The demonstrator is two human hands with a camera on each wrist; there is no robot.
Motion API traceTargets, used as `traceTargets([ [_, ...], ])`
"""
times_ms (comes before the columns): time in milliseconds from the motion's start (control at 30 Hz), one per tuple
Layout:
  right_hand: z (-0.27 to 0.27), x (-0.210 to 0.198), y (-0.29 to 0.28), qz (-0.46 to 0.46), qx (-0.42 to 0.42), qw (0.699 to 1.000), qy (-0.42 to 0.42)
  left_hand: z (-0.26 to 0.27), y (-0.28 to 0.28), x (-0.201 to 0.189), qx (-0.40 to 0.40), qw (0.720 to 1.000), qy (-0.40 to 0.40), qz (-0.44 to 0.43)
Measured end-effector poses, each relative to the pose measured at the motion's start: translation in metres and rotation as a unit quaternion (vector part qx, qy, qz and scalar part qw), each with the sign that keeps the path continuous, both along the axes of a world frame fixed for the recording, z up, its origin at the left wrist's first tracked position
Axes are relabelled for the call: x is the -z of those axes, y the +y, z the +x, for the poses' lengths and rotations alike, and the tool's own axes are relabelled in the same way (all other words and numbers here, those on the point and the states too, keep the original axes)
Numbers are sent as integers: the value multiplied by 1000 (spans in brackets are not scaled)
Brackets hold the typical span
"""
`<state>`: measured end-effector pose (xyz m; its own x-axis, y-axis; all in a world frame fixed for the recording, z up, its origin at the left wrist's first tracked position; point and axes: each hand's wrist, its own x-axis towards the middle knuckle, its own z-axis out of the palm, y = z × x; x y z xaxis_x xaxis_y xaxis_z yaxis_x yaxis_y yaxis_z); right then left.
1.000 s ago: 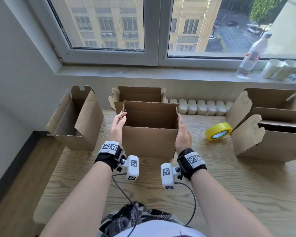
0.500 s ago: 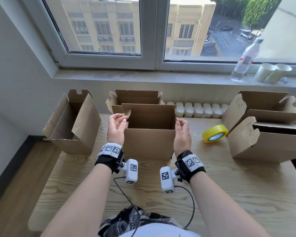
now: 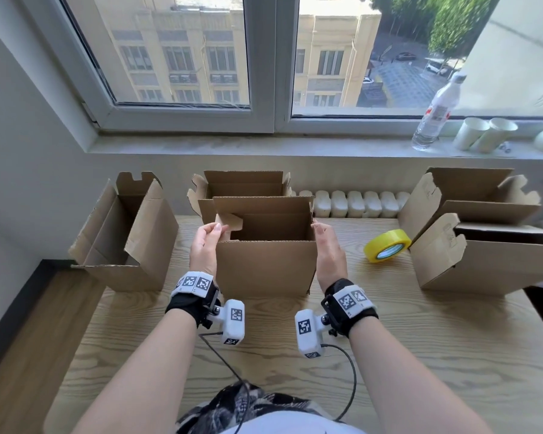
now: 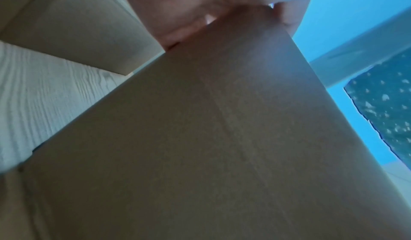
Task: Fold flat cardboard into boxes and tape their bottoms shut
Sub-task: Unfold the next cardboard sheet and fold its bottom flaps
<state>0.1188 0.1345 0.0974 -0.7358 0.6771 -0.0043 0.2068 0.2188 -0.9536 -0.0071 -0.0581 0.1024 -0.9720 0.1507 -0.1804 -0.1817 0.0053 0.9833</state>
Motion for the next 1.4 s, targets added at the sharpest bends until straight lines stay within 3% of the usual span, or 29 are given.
traceTargets([
  [200, -1, 5, -5, 95, -22, 995, 11, -3, -2, 8, 34, 998, 10, -49],
  [533, -5, 5, 0, 60, -41, 996, -55, -2, -3, 2, 49, 996, 26, -70],
  [867, -3, 15, 10, 115, -59, 987, -100, -10, 1, 8, 47, 995, 12, -92],
  [1067, -6, 17, 5, 139, -82, 983, -91, 7, -12, 31, 29, 993, 6, -118],
  [1400, -4, 25, 8, 31, -45, 997, -48, 3, -7, 15, 61, 989, 62, -121],
])
